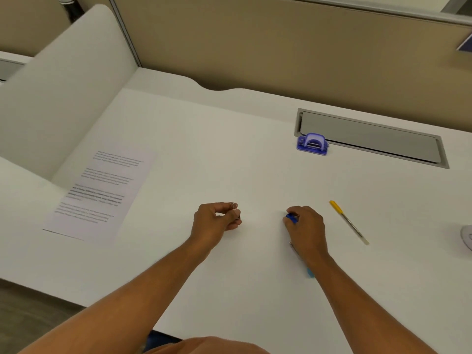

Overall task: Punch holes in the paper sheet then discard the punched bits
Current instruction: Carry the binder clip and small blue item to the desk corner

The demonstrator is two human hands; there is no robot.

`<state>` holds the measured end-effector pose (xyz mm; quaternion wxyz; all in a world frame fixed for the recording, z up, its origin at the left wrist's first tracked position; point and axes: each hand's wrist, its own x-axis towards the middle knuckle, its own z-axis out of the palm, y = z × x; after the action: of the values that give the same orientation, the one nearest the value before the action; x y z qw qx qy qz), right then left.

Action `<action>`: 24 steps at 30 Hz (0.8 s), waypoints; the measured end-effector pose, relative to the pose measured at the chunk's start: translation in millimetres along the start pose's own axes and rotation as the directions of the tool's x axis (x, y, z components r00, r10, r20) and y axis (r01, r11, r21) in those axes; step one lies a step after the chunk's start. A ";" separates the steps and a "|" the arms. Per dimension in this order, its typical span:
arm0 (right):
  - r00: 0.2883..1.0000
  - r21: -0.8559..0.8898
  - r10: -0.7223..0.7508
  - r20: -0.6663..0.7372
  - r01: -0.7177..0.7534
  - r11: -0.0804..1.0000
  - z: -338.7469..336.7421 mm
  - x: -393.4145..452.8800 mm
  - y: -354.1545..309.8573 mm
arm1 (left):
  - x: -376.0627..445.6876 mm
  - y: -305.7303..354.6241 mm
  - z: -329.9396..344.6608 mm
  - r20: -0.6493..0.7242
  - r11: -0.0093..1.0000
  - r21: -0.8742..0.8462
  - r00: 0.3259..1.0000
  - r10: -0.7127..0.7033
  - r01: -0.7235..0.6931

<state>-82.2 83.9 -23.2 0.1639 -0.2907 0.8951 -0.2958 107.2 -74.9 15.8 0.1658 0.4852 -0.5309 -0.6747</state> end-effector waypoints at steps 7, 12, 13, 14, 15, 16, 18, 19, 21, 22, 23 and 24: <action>0.995 0.194 0.039 -0.094 -0.020 0.981 64.4 -2.1 -122.9 | 63.8 34.4 -116.2 -0.060 0.989 0.096 0.991 0.121 -0.114; 0.998 0.277 0.028 -0.057 -0.011 0.961 127.5 21.5 -217.0 | 131.6 75.5 -210.9 -0.105 0.957 0.237 0.975 0.198 -0.169; 0.998 0.285 0.020 -0.052 -0.004 0.959 138.0 30.0 -233.8 | 144.6 84.1 -226.7 -0.111 0.947 0.269 0.971 0.210 -0.174; 0.999 0.293 0.012 -0.051 0.003 0.956 147.6 38.4 -249.2 | 157.4 91.9 -240.4 -0.112 0.938 0.297 0.969 0.223 -0.181; 0.999 0.301 0.004 -0.049 0.011 0.954 156.3 47.4 -263.3 | 170.0 99.1 -252.2 -0.109 0.929 0.318 0.966 0.236 -0.191; 0.999 0.302 -0.008 -0.046 0.021 0.953 164.0 57.0 -276.2 | 182.3 105.9 -261.6 -0.101 0.920 0.334 0.963 0.249 -0.203; 0.998 0.279 -0.045 -0.040 0.054 0.959 178.1 79.7 -298.9 | 207.5 118.2 -274.6 -0.078 0.902 0.364 0.958 0.276 -0.230; 0.997 0.265 -0.063 -0.039 0.071 0.962 184.5 92.8 -308.9 | 220.6 123.7 -278.8 -0.069 0.893 0.381 0.955 0.288 -0.241; 0.994 0.239 -0.096 -0.046 0.104 0.965 196.8 121.2 -328.0 | 246.7 134.5 -283.7 -0.065 0.870 0.419 0.947 0.313 -0.259; 0.993 0.221 -0.111 -0.051 0.120 0.968 203.3 136.6 -336.8 | 259.8 139.5 -284.9 -0.067 0.858 0.440 0.942 0.327 -0.267; 0.991 0.202 -0.124 -0.054 0.132 0.970 210.2 152.7 -345.3 | 273.0 144.6 -285.8 -0.073 0.845 0.458 0.936 0.344 -0.275; 0.989 0.186 -0.135 -0.055 0.143 0.972 217.6 169.8 -353.6 | 286.3 149.7 -286.8 -0.082 0.833 0.476 0.929 0.360 -0.281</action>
<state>36.9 -347.4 9.2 0.1510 -0.3297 0.8435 -0.3963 166.0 -502.9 20.0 0.2025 0.4692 -0.7323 -0.4501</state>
